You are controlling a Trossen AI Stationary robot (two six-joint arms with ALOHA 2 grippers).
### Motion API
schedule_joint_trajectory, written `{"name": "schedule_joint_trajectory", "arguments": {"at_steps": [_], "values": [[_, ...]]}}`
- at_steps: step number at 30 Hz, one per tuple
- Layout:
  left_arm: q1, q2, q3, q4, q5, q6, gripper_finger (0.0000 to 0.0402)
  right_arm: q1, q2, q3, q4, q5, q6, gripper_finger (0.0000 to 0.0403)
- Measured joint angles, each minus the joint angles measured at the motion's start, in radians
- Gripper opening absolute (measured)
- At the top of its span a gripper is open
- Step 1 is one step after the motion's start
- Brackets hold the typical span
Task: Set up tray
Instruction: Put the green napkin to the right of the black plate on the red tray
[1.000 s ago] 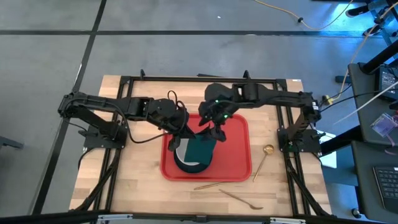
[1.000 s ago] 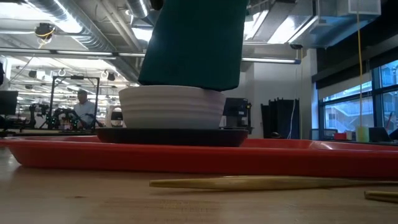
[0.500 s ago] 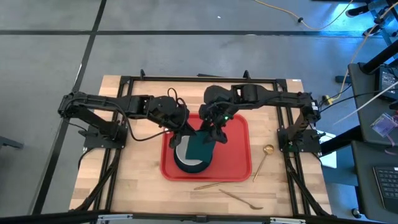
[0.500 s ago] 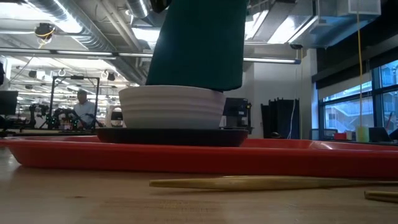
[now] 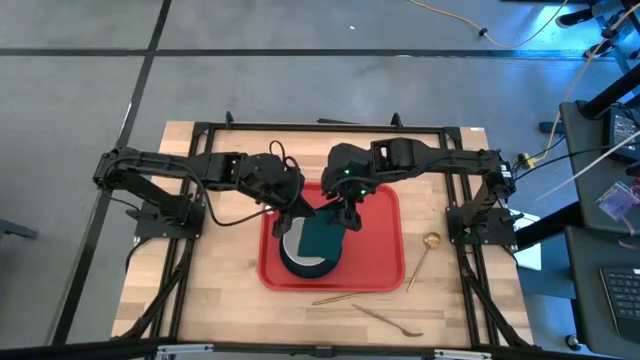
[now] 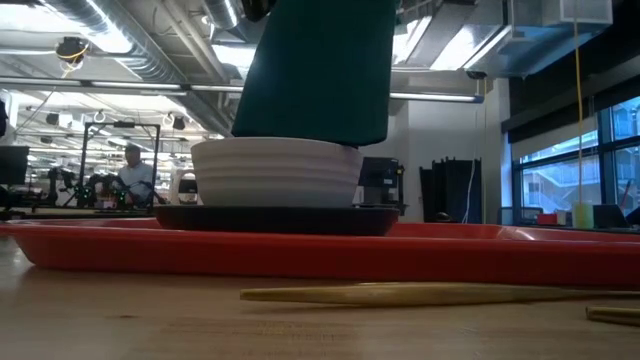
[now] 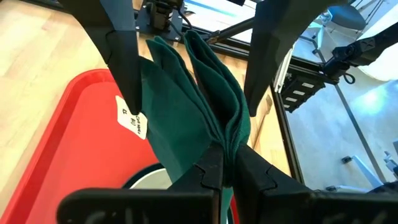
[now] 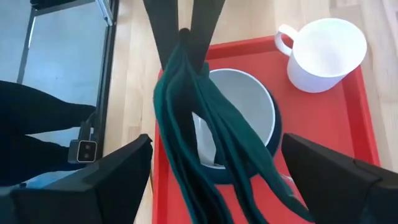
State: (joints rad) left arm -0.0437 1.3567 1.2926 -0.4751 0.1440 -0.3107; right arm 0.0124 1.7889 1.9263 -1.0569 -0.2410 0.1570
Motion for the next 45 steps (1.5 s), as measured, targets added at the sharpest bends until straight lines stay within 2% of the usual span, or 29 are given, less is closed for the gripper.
{"name": "schedule_joint_trajectory", "arguments": {"at_steps": [17,20,32,41,45], "values": [[0.000,0.000,0.000,0.000,0.000,0.002,0.0008,0.025,0.000,0.000,0.008,0.092,-0.032,0.0355],[0.000,0.000,0.000,0.000,0.000,0.002,0.0008,0.032,0.000,0.000,0.008,0.090,-0.031,0.0343],[0.000,0.000,0.000,0.000,0.000,0.002,0.0008,0.036,0.001,0.000,0.050,-0.047,0.003,0.0184],[0.000,0.000,0.000,0.000,-0.001,0.001,0.0009,0.036,0.001,0.000,0.043,-0.049,0.068,0.0101],[0.000,0.000,0.000,0.000,-0.003,0.000,0.0013,0.036,0.001,0.000,0.043,-0.049,0.077,0.0048]]}}
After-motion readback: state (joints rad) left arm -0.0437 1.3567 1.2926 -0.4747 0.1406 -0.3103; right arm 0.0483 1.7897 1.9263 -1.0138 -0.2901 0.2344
